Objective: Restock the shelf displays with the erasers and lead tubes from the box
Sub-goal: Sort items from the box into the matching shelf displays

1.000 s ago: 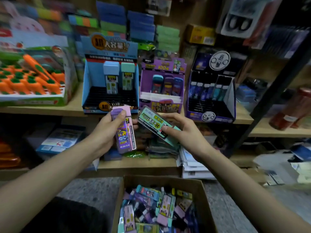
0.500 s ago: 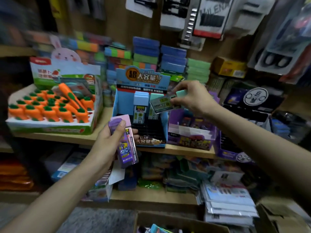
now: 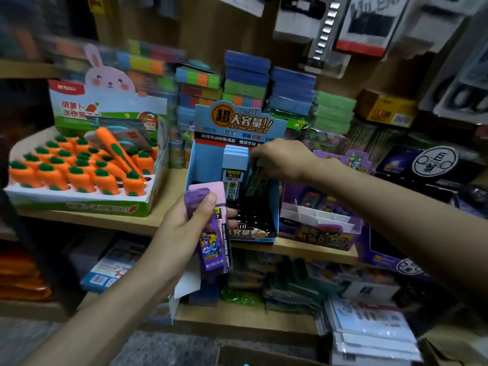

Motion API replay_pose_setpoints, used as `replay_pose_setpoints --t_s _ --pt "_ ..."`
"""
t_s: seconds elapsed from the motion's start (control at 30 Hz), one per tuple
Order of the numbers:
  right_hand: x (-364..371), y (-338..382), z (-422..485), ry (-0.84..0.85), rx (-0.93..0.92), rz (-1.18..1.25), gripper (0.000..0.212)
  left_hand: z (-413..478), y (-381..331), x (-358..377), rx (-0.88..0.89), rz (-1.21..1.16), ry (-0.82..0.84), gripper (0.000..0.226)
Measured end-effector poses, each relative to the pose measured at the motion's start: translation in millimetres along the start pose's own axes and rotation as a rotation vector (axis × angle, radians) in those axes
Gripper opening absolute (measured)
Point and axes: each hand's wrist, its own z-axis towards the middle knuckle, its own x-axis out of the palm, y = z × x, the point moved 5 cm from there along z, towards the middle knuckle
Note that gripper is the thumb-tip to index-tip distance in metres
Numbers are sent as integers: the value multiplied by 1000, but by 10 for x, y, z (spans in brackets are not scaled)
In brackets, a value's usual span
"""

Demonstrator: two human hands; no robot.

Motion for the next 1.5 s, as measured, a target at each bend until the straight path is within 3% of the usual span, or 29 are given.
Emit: replay_pose_setpoints --t_s 0.13,0.27,0.4,0.67,0.7,0.77,0.83,0.9,1.07,1.2,1.4,1.5 --pt "78 20 3 72 -28 177 38 0 6 47 0 19 43 36" --pt "12 -48 -49 -82 56 487 29 5 25 58 9 26 44 36" --pt "10 -97 -113 -269 97 316 15 22 35 40 18 22 21 36" --pt "-100 18 -197 -324 100 193 19 32 43 37 15 34 8 36" --pt "-136 71 -249 -355 113 279 20 35 37 35 15 32 2 35" --pt "-176 231 -369 -355 149 676 14 42 32 18 15 28 -17 36" --pt "-151 481 -458 -188 118 1086 13 46 41 10 10 44 -22 39" --pt "-101 686 -498 -42 76 1216 14 36 44 13 1 54 -15 38" --pt "-182 698 -419 -101 97 1244 4 74 -129 -157 78 151 -80 22" --pt "-354 434 -242 -306 188 1261 5 135 -290 -500 160 239 -239 22" --pt "-471 337 213 -450 189 909 15 118 -293 -628 154 249 -280 21" --pt "-419 384 321 -497 147 850 18 117 -298 -564 149 236 -247 21"
